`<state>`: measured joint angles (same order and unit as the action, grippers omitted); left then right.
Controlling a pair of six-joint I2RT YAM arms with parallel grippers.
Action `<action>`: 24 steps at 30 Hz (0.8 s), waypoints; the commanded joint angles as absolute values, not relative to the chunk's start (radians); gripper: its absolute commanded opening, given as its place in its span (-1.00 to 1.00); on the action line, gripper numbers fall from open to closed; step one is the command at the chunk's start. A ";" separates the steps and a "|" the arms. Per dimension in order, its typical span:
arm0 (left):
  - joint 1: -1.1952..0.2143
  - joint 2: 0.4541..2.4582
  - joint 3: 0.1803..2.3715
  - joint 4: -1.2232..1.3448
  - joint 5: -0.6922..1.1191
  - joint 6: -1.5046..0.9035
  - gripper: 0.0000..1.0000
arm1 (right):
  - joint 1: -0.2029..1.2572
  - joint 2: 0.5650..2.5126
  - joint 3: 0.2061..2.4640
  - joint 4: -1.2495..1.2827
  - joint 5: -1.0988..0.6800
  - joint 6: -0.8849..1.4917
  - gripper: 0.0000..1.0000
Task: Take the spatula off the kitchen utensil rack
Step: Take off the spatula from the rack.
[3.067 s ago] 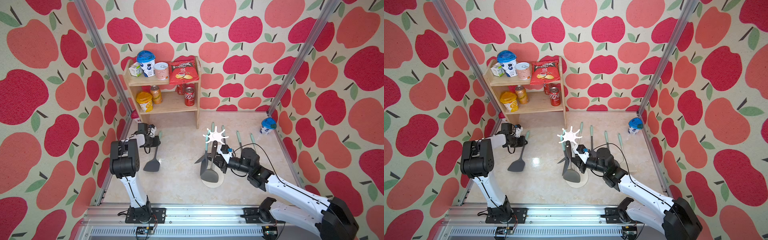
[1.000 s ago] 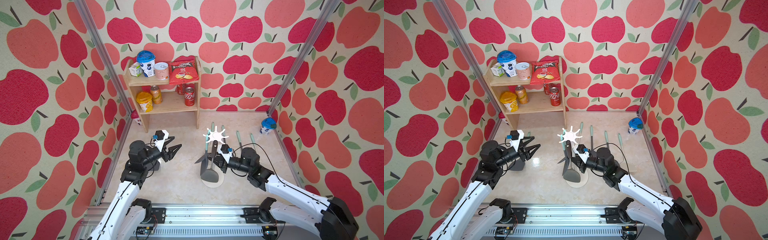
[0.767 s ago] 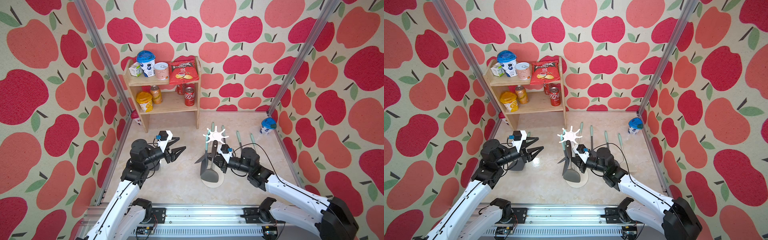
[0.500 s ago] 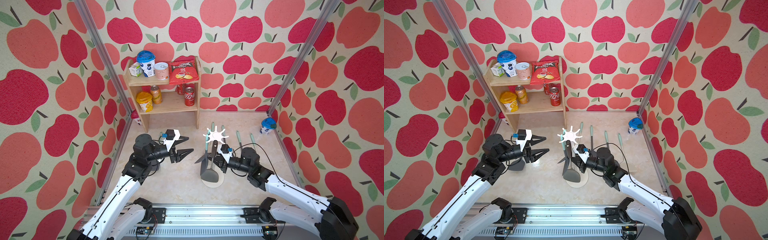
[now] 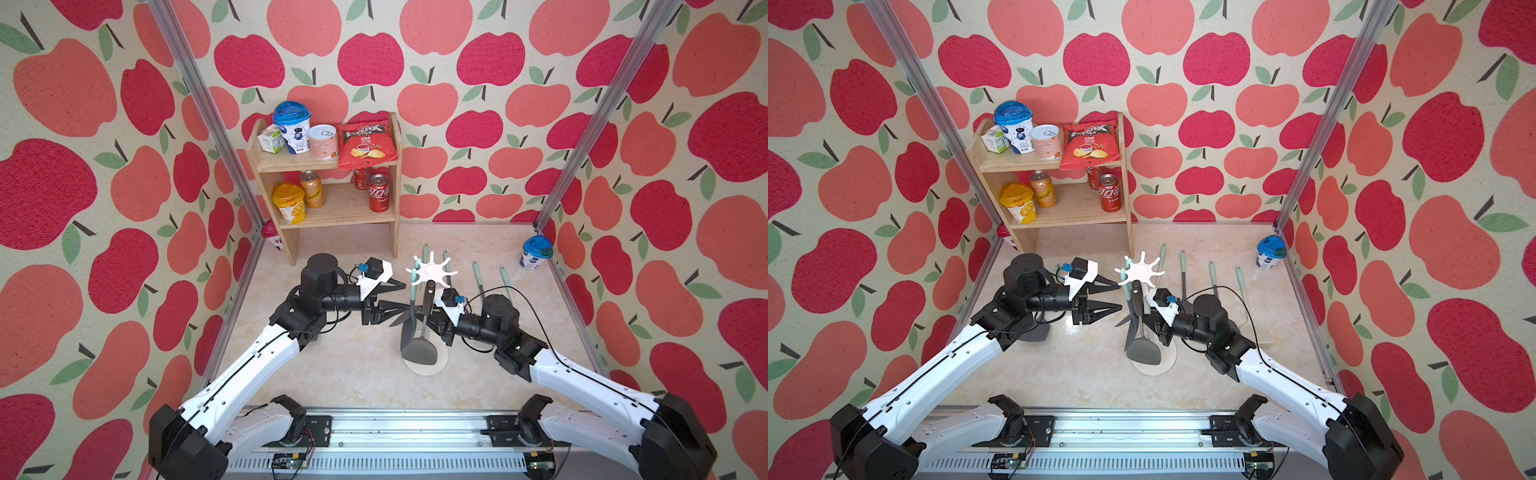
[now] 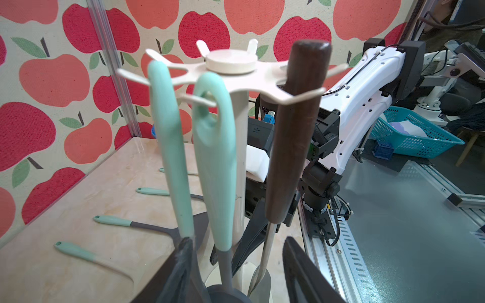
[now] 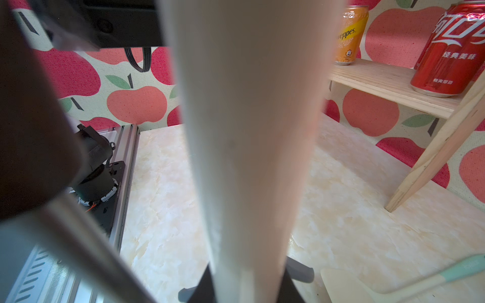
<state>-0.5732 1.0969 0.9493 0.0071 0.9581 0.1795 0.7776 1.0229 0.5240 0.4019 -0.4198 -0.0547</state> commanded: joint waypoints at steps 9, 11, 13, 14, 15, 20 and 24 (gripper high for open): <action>-0.607 1.173 0.985 0.057 0.969 0.201 0.08 | 0.761 1.057 0.513 0.325 -0.365 -0.073 -1.00; -0.613 1.180 0.980 0.080 0.974 0.192 0.06 | 0.761 1.061 0.515 0.327 -0.367 -0.072 -1.00; -0.621 1.190 0.980 0.095 0.963 0.187 0.02 | 0.760 1.065 0.515 0.327 -0.367 -0.072 -1.00; -0.622 1.195 0.981 0.103 0.957 0.183 -0.01 | 0.761 1.065 0.515 0.328 -0.367 -0.072 -1.00; -0.624 1.200 0.981 0.110 0.958 0.177 -0.03 | 0.761 1.066 0.515 0.328 -0.368 -0.073 -1.00; -0.637 1.215 0.973 0.158 0.954 0.160 -0.14 | 0.761 1.065 0.515 0.327 -0.367 -0.073 -1.00; -0.645 1.211 0.965 0.171 0.933 0.162 -0.41 | 0.761 1.062 0.514 0.325 -0.364 -0.073 -1.00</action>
